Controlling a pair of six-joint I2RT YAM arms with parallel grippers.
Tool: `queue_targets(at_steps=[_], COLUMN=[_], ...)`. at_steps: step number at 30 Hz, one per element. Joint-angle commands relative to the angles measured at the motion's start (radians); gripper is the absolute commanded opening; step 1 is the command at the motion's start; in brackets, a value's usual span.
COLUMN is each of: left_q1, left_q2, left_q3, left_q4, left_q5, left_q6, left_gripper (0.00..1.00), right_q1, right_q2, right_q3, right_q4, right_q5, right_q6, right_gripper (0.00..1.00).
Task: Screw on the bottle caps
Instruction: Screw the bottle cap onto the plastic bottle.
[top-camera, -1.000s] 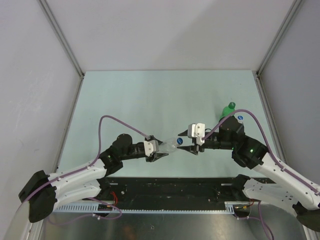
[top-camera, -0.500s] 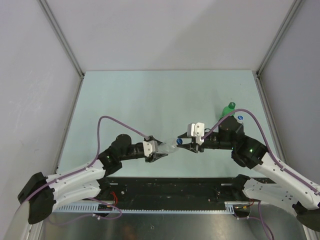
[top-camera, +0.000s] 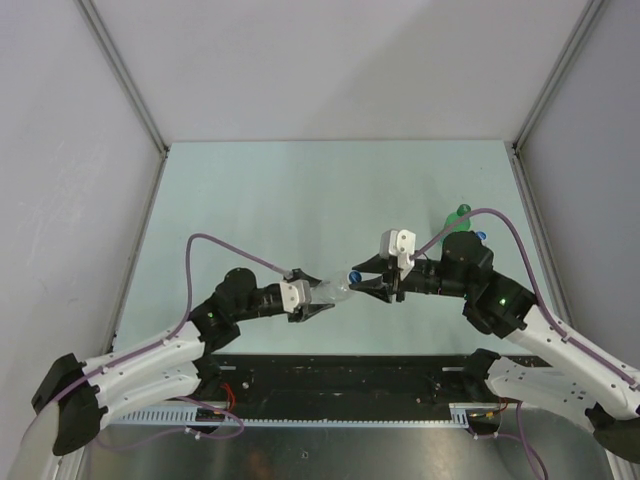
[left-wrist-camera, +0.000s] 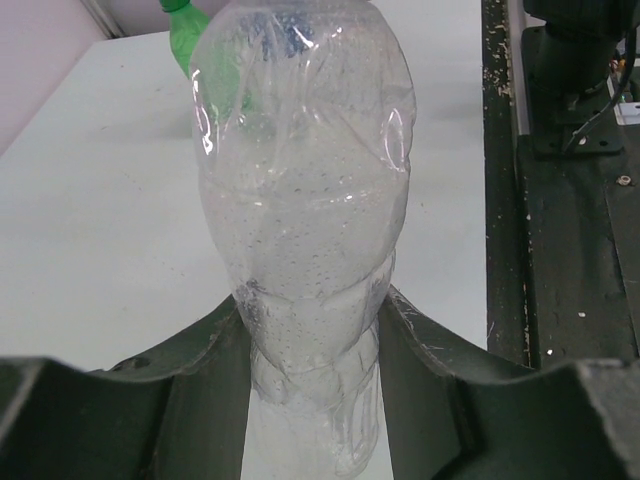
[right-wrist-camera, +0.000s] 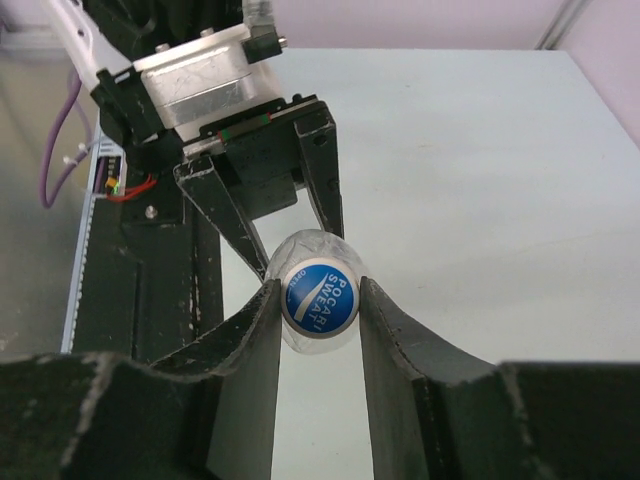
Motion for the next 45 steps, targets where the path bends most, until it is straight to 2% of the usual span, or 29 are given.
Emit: queue_targets(at_steps=[1, 4, 10, 14, 20, 36, 41, 45], left_q1=[-0.002, -0.003, -0.002, -0.005, -0.006, -0.012, -0.018, -0.021], left_q2=[-0.035, -0.034, 0.011, 0.079, 0.156, 0.204, 0.228, 0.241], left_q3=[0.086, 0.110, 0.168, 0.222, 0.264, 0.241, 0.241, 0.227], left_q4=[0.089, 0.100, 0.151, 0.171, 0.198, 0.289, 0.327, 0.342], left_q5=[-0.024, -0.117, -0.292, -0.367, -0.424, -0.530, -0.524, -0.512], left_q6=[0.032, 0.014, -0.001, -0.024, -0.083, -0.201, -0.233, -0.229], left_gripper=[0.00, 0.00, 0.00, 0.00, 0.00, 0.00, 0.00, 0.00], right_q1=[0.002, 0.002, 0.002, 0.011, 0.045, 0.086, 0.110, 0.125], right_q2=[0.030, 0.049, 0.100, 0.143, 0.167, 0.219, 0.240, 0.244], right_q3=[0.006, 0.006, 0.007, 0.006, 0.007, 0.008, 0.008, 0.008], right_q4=[0.060, 0.048, 0.050, 0.058, 0.110, 0.180, 0.203, 0.260], right_q5=[0.069, 0.126, 0.377, 0.497, 0.634, 0.826, 0.892, 0.899], right_q6=[0.185, 0.240, 0.460, 0.651, 0.802, 0.894, 0.921, 0.865], right_gripper=[0.20, 0.19, 0.13, 0.09, 0.10, 0.15, 0.19, 0.15])
